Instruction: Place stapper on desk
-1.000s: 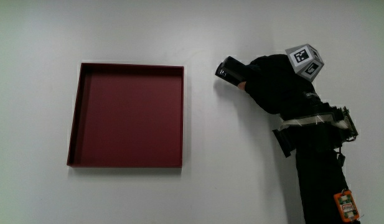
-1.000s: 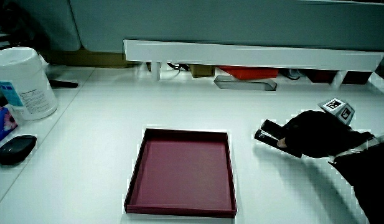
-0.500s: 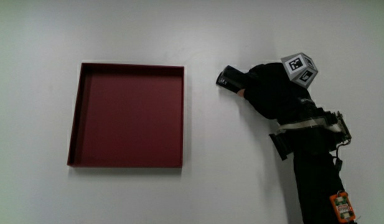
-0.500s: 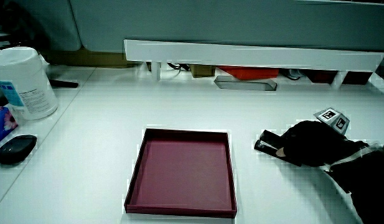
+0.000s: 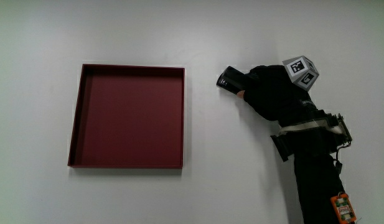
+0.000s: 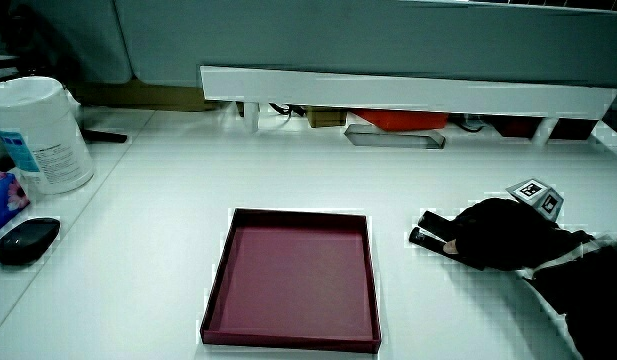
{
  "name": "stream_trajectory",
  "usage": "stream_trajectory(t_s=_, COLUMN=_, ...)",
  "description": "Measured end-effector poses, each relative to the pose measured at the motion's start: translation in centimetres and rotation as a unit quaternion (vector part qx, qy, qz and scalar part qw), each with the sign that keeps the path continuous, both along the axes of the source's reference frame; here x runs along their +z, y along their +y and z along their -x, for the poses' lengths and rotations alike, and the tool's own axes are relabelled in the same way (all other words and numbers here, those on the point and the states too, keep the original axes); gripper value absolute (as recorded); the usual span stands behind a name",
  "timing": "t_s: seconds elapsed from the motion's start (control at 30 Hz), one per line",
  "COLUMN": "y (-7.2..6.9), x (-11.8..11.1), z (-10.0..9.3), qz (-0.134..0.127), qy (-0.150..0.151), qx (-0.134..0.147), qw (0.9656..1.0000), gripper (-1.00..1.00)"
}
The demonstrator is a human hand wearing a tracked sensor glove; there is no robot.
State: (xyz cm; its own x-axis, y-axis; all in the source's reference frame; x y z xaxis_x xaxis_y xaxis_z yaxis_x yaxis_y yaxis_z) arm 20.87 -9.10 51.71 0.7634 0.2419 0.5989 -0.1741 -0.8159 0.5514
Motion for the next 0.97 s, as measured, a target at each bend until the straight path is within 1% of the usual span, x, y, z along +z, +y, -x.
stream_trajectory(t_s=0.1, y=0.2, x=-0.1, z=-0.5, qz=0.002, qy=-0.004, qx=-0.002, qw=1.0000, gripper=-0.62)
stream_trajectory(t_s=0.13, y=0.3, x=-0.5, z=-0.5, qz=0.002, qy=0.001, qx=-0.006, qw=1.0000, gripper=-0.69)
stream_trajectory(t_s=0.17, y=0.4, x=-0.9, z=-0.7, qz=-0.005, qy=0.006, qx=-0.008, qw=0.9999, gripper=-0.75)
stream_trajectory(t_s=0.23, y=0.5, x=-2.4, z=-0.7, qz=-0.014, qy=-0.007, qx=-0.014, qw=0.9998, gripper=-0.88)
stream_trajectory(t_s=0.27, y=0.6, x=-2.8, z=-0.8, qz=0.019, qy=-0.030, qx=-0.020, qw=0.9992, gripper=-0.94)
stream_trajectory(t_s=0.3, y=0.8, x=-4.2, z=-0.6, qz=-0.024, qy=-0.001, qx=-0.026, qw=0.9994, gripper=-1.00)
stream_trajectory(t_s=0.33, y=1.0, x=-4.7, z=-0.6, qz=0.014, qy=-0.021, qx=-0.032, qw=0.9992, gripper=-1.00)
stream_trajectory(t_s=0.37, y=1.2, x=-5.8, z=-0.4, qz=0.008, qy=-0.007, qx=-0.042, qw=0.9990, gripper=-1.00)
stream_trajectory(t_s=0.4, y=1.4, x=-6.6, z=-0.3, qz=-0.021, qy=0.030, qx=-0.048, qw=0.9982, gripper=-1.00)
stream_trajectory(t_s=0.43, y=1.6, x=-7.2, z=-0.1, qz=-0.014, qy=0.039, qx=-0.056, qw=0.9976, gripper=-1.00)
stream_trajectory(t_s=0.53, y=2.5, x=-9.3, z=0.6, qz=-0.023, qy=0.042, qx=-0.084, qw=0.9953, gripper=-1.00)
stream_trajectory(t_s=0.57, y=2.8, x=-9.7, z=0.6, qz=-0.026, qy=0.053, qx=-0.084, qw=0.9948, gripper=-1.00)
stream_trajectory(t_s=0.7, y=4.2, x=-12.5, z=1.5, qz=-0.051, qy=0.057, qx=-0.107, qw=0.9913, gripper=-1.00)
stream_trajectory(t_s=0.73, y=4.5, x=-12.5, z=1.4, qz=-0.057, qy=0.068, qx=-0.110, qw=0.9899, gripper=-1.00)
stream_trajectory(t_s=0.77, y=4.9, x=-13.2, z=1.7, qz=-0.056, qy=0.062, qx=-0.124, qw=0.9888, gripper=-1.00)
stream_trajectory(t_s=0.8, y=5.3, x=-14.8, z=2.4, qz=-0.038, qy=0.060, qx=-0.123, qw=0.9899, gripper=-1.00)
stream_trajectory(t_s=0.83, y=5.5, x=-14.2, z=1.9, qz=-0.069, qy=0.078, qx=-0.122, qw=0.9871, gripper=-1.00)
stream_trajectory(t_s=0.87, y=5.8, x=-14.6, z=2.1, qz=-0.057, qy=0.073, qx=-0.128, qw=0.9875, gripper=-1.00)
stream_trajectory(t_s=0.9, y=6.0, x=-14.9, z=2.2, qz=-0.059, qy=0.087, qx=-0.132, qw=0.9857, gripper=-1.00)
stream_trajectory(t_s=0.93, y=6.3, x=-14.9, z=2.0, qz=-0.060, qy=0.086, qx=-0.129, qw=0.9861, gripper=-1.00)
stream_trajectory(t_s=0.97, y=6.6, x=-15.1, z=2.1, qz=-0.065, qy=0.086, qx=-0.139, qw=0.9844, gripper=-1.00)
